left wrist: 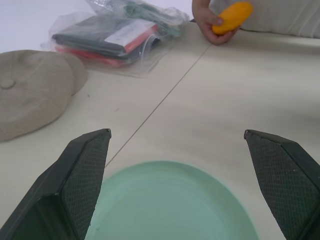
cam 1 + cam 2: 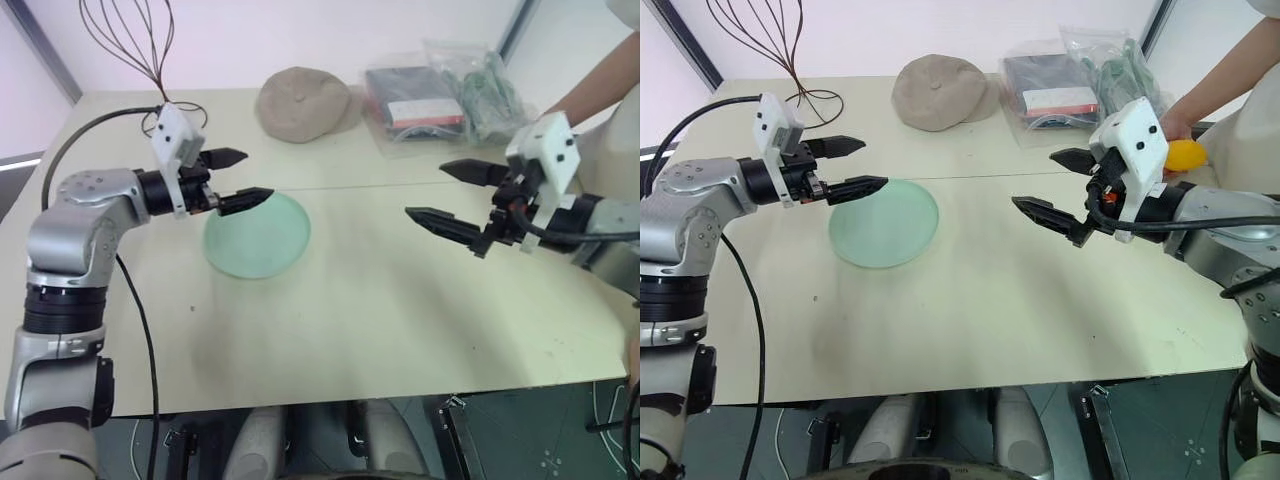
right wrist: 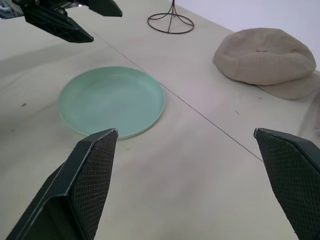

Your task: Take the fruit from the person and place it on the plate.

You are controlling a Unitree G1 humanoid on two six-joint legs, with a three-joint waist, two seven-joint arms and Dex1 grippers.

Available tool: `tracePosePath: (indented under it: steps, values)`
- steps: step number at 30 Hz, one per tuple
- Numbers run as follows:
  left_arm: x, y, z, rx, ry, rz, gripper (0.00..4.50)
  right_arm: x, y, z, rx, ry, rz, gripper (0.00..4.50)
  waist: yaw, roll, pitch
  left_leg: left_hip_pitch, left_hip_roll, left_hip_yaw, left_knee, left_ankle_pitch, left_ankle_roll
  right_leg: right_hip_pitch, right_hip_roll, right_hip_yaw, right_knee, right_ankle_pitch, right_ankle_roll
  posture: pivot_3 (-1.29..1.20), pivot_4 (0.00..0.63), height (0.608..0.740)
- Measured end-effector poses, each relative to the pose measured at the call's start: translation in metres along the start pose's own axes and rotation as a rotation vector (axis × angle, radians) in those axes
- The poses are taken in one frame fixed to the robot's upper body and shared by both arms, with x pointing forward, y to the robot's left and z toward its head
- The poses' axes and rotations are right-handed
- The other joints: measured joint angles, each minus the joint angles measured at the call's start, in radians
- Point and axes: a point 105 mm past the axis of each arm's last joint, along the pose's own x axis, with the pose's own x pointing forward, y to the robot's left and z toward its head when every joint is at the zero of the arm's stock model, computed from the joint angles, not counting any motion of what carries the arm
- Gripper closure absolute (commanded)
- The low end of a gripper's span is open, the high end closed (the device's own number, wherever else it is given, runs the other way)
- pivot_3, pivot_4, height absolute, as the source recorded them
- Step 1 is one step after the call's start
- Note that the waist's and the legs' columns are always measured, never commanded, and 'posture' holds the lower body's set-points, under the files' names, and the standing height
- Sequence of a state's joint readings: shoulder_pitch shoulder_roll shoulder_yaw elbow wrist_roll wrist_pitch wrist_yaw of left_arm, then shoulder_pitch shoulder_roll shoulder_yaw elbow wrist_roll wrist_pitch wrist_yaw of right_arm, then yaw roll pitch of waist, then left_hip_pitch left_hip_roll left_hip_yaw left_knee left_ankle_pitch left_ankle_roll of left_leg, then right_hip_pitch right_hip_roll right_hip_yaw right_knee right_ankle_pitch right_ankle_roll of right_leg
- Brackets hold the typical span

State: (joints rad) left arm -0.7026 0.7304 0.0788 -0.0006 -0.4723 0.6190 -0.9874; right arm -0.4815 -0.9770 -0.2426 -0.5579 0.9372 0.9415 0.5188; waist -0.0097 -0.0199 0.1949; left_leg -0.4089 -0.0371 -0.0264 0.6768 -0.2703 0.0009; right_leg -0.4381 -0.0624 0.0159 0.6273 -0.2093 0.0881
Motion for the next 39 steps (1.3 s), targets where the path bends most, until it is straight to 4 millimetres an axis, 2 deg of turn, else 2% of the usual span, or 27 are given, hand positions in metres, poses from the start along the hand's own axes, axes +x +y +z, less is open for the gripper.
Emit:
tracePosePath:
  steps: [6,17,39]
  values:
    - [-0.006,0.000,-0.005,-0.032,-0.006,0.000,0.00,0.001,-0.001,-0.002,0.003,0.000,0.007,0.04,0.000,0.000,0.000,0.000,0.000,0.000,0.000,0.000,0.000,0.000,0.000,0.000,0.000,0.000,0.000,0.00,0.150,0.740]
    - [-0.019,0.006,-0.002,-0.022,0.007,0.032,0.00,0.002,0.000,-0.006,0.002,0.010,0.021,0.04,0.000,0.000,0.000,0.000,0.000,0.000,0.000,0.000,0.000,0.000,0.000,0.000,0.000,0.000,0.000,0.00,0.150,0.740]
    - [-0.018,0.004,0.000,-0.024,0.007,0.023,0.00,0.003,0.001,-0.010,0.009,0.013,0.026,0.04,0.000,0.000,0.000,0.000,0.000,0.000,0.000,0.000,0.000,0.000,0.000,0.000,0.000,0.000,0.000,0.00,0.150,0.740]
